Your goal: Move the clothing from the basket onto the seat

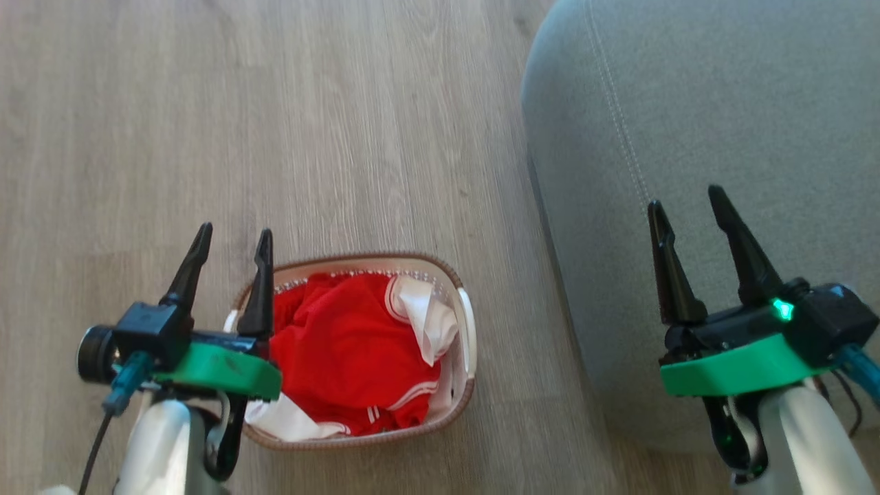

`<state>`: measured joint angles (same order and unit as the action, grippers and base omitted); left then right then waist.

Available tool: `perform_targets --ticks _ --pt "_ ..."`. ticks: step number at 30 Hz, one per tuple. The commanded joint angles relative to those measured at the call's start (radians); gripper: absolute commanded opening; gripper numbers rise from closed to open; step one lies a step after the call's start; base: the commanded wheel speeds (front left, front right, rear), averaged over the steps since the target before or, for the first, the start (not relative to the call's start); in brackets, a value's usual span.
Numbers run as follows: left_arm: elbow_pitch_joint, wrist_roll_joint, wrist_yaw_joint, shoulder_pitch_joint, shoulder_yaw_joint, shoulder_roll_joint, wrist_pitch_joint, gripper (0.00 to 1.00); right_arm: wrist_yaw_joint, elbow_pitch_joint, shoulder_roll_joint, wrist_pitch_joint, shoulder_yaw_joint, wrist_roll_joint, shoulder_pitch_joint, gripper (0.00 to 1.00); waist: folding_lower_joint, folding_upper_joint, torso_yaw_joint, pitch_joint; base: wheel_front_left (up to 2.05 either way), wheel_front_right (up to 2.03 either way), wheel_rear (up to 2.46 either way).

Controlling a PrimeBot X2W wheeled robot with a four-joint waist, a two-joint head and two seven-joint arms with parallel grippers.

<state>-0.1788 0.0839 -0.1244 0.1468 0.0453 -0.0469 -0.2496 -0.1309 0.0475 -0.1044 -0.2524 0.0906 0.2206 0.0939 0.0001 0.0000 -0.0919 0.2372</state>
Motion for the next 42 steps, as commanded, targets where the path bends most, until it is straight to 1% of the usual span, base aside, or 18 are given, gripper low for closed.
perform_targets --ticks 1,5,7,11,12,14,21,27,32,37,42 --pt "0.017 0.003 -0.005 0.049 -0.036 -0.015 -0.012 1.00 0.000 0.044 -0.014 -0.009 0.018 -0.005 0.033 1.00 -0.0001 0.0000 -0.009 0.039 0.00 0.00 0.00" --pt "-0.039 0.005 -0.006 0.091 -0.034 -0.026 -0.012 1.00 0.000 0.066 -0.011 -0.009 0.013 -0.010 0.054 1.00 -0.0001 0.0000 -0.018 0.099 0.00 0.00 0.00" --pt "-0.089 0.010 -0.006 0.128 -0.032 -0.034 -0.012 1.00 0.000 0.083 -0.013 -0.009 0.011 -0.016 0.068 1.00 -0.0001 0.0000 -0.024 0.145 0.00 0.00 0.00" --pt "-0.149 0.011 -0.006 0.165 -0.029 -0.043 -0.012 1.00 0.000 0.104 -0.013 -0.009 0.004 -0.016 0.084 1.00 -0.0001 0.0000 -0.030 0.191 0.00 0.00 0.00" --pt "-0.199 0.014 -0.006 0.190 -0.028 -0.049 -0.012 1.00 0.000 0.117 -0.012 -0.009 0.001 -0.018 0.095 1.00 -0.0001 0.0000 -0.034 0.220 0.00 0.00 0.00" --pt "-0.225 0.020 -0.006 0.203 -0.028 -0.051 -0.012 1.00 0.000 0.124 -0.011 -0.009 -0.001 -0.020 0.100 1.00 -0.0001 0.0000 -0.036 0.233 0.00 0.00 0.00" --pt "-0.437 0.052 -0.006 0.311 -0.002 -0.083 -0.012 1.00 0.000 0.179 -0.003 -0.009 -0.019 -0.029 0.136 1.00 -0.0001 0.0000 -0.049 0.332 0.00 0.00 0.00" --pt "-0.652 0.115 -0.006 0.426 0.078 -0.119 -0.011 1.00 0.000 0.229 0.006 -0.009 -0.032 -0.039 0.172 1.00 -0.0001 0.0000 -0.059 0.413 0.00 0.00 0.00" --pt "-0.788 0.171 -0.006 0.519 0.152 -0.138 0.006 1.00 0.000 0.272 0.015 -0.009 -0.038 -0.050 0.199 1.00 -0.0001 0.0000 -0.068 0.470 0.00 0.00 0.00" --pt "-0.872 0.239 -0.006 0.591 0.241 -0.155 0.036 1.00 0.000 0.309 0.020 -0.009 -0.031 -0.063 0.219 1.00 -0.0001 0.0000 -0.085 0.524 0.00 0.00 0.00" --pt "-0.915 0.304 -0.006 0.645 0.334 -0.174 0.088 1.00 0.000 0.330 0.028 -0.009 -0.029 -0.065 0.231 1.00 -0.0001 0.0000 -0.105 0.570 0.00 0.00 0.00"
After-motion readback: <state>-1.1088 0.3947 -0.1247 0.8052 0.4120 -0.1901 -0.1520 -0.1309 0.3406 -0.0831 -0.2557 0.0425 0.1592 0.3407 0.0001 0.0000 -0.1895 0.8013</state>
